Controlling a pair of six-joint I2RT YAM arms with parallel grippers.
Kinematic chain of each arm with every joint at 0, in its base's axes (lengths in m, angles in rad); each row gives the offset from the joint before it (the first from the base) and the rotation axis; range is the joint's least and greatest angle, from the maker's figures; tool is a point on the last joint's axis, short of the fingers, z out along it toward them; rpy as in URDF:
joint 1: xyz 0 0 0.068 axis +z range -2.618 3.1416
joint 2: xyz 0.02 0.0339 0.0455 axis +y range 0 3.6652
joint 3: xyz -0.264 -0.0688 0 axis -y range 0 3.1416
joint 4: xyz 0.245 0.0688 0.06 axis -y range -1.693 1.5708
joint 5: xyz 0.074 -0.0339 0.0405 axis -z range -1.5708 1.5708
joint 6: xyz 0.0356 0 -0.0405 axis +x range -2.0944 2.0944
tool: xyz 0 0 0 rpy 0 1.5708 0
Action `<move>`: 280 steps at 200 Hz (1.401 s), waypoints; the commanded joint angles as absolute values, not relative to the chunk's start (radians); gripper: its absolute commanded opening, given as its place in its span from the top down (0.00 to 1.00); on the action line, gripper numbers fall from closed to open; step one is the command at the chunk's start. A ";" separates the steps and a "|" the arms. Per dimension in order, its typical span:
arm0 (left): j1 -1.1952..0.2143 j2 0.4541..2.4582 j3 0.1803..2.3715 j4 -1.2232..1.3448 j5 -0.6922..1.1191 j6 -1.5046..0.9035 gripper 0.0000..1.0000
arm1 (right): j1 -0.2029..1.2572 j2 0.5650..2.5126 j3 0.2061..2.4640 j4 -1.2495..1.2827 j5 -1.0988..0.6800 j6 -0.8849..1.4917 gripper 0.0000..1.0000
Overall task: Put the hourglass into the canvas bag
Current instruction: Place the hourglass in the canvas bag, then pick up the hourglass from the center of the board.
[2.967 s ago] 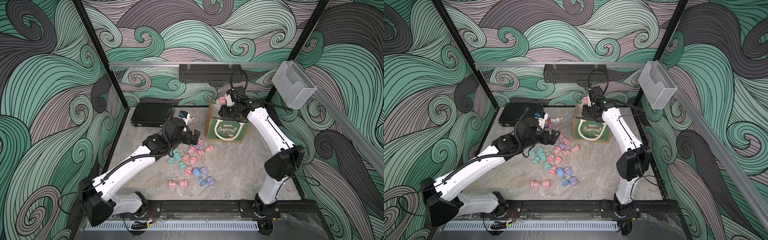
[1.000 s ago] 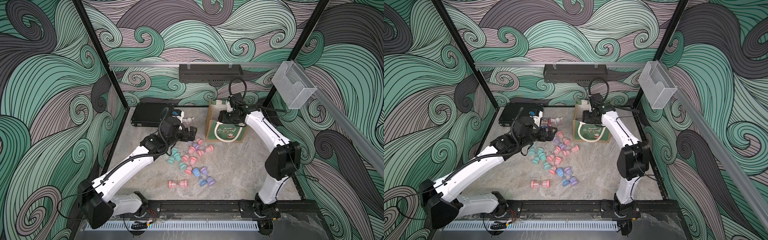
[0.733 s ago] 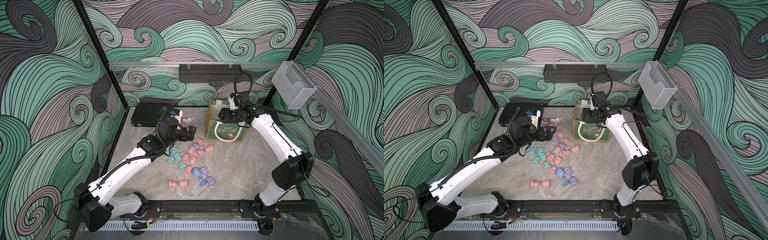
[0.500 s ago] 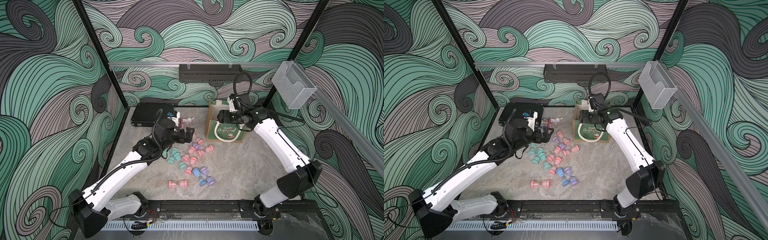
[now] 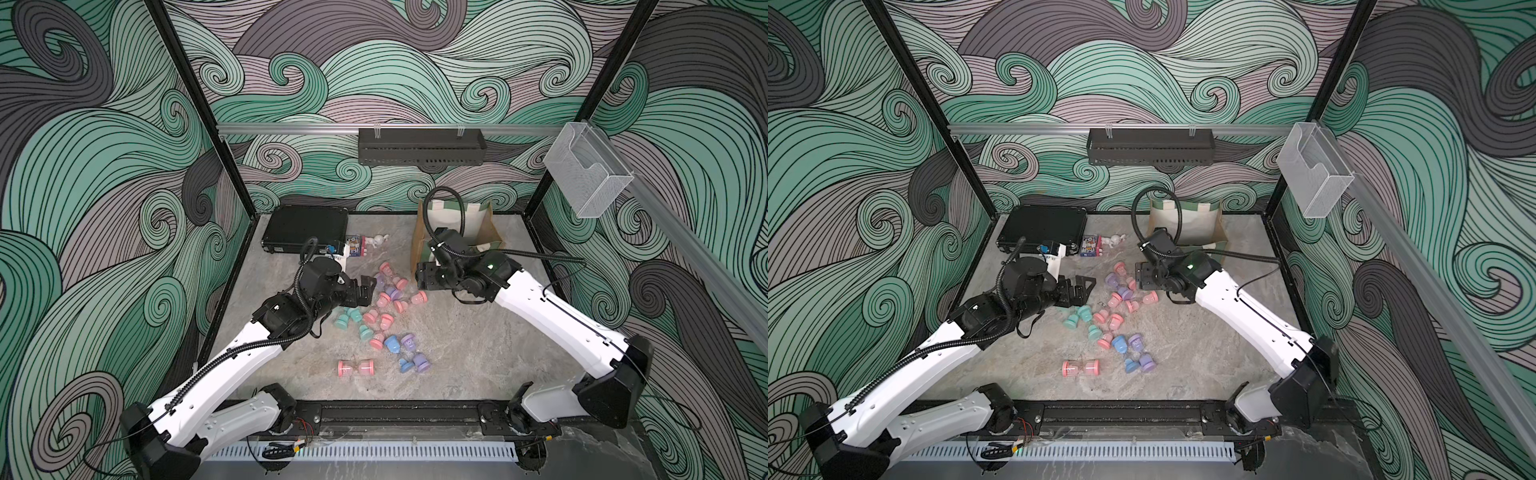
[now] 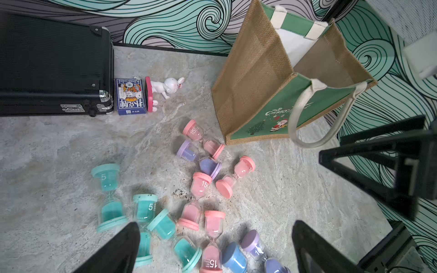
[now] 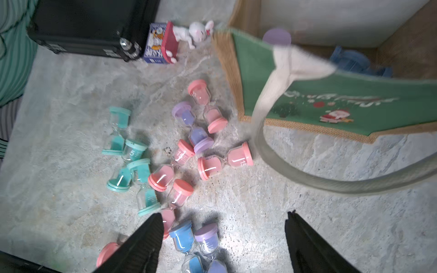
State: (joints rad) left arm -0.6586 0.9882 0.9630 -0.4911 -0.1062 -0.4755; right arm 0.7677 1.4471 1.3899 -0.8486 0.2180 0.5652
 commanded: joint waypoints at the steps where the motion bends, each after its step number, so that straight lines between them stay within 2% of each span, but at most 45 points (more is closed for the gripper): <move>1: -0.650 0.952 0.937 -0.532 -0.137 -0.496 0.01 | 0.814 1.474 1.340 -0.795 0.278 0.686 0.19; 78: -0.648 0.875 0.831 -0.521 -0.175 -0.544 0.01 | 0.868 1.652 1.223 -0.557 0.215 0.789 0.22; 162: -0.647 0.834 0.798 -0.533 -0.210 -0.551 0.01 | 0.871 1.782 1.253 -0.562 0.304 0.948 0.24; 280: -0.647 0.815 0.781 -0.547 -0.235 -0.560 0.01 | 0.867 1.913 1.318 -0.527 0.341 0.951 0.27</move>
State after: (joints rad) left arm -0.6567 0.8223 0.7815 -0.5240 -0.2108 -0.5495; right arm 0.8658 1.8847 1.2873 -0.5247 0.3027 0.9504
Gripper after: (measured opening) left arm 0.986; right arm 0.728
